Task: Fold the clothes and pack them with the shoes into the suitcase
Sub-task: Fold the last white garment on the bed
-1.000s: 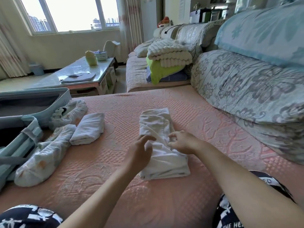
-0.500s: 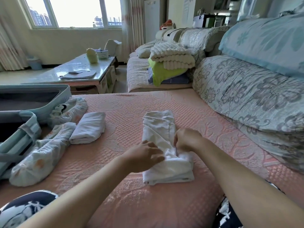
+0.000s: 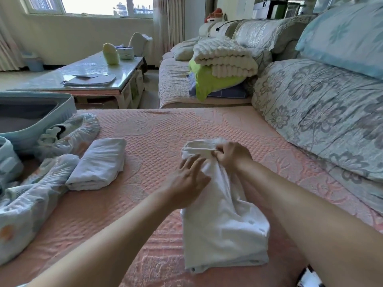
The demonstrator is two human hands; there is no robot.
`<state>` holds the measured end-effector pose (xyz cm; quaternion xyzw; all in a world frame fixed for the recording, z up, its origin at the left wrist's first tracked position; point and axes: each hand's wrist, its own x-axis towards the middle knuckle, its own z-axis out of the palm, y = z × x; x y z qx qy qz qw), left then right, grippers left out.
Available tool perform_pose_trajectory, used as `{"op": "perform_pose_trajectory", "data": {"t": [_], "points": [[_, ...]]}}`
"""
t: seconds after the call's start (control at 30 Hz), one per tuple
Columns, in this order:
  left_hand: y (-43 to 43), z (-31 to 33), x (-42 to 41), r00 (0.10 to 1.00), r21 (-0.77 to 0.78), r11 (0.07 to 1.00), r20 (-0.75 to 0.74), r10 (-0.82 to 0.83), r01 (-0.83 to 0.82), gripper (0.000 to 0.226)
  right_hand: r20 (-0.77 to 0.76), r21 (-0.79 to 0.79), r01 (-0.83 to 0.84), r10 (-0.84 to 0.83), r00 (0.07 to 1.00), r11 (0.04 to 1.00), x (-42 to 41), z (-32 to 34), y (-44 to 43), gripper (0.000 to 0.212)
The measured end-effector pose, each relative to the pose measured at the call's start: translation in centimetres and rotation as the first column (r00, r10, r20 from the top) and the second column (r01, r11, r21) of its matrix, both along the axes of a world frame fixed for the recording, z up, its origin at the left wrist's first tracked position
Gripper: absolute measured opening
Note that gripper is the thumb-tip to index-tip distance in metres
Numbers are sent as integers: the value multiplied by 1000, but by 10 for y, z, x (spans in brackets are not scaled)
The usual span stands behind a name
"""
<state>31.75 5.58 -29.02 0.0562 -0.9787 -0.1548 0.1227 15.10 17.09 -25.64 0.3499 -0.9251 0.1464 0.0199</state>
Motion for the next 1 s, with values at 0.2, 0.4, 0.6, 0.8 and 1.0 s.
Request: {"op": "perform_pose_trajectory", "data": {"t": [0.2, 0.4, 0.6, 0.8, 1.0], "points": [[2, -22, -4, 979, 51, 997, 195, -65, 56, 80, -35, 201, 137, -133, 991, 970, -20, -22, -10, 36], [-19, -23, -4, 940, 178, 983, 340, -21, -42, 95, 165, 227, 106, -145, 976, 968, -27, -14, -6, 27], [-43, -8, -33, 998, 66, 996, 34, 55, -57, 63, -119, 40, -75, 79, 990, 996, 4, -6, 8, 44], [-66, -6, -65, 987, 51, 986, -16, 162, -161, 40, 41, 42, -237, 236, 971, 970, 23, -17, 14, 42], [-98, 3, -88, 975, 5, 975, 15, 224, -224, 19, 109, 28, -250, 246, 963, 968, 9, -22, 6, 49]]}}
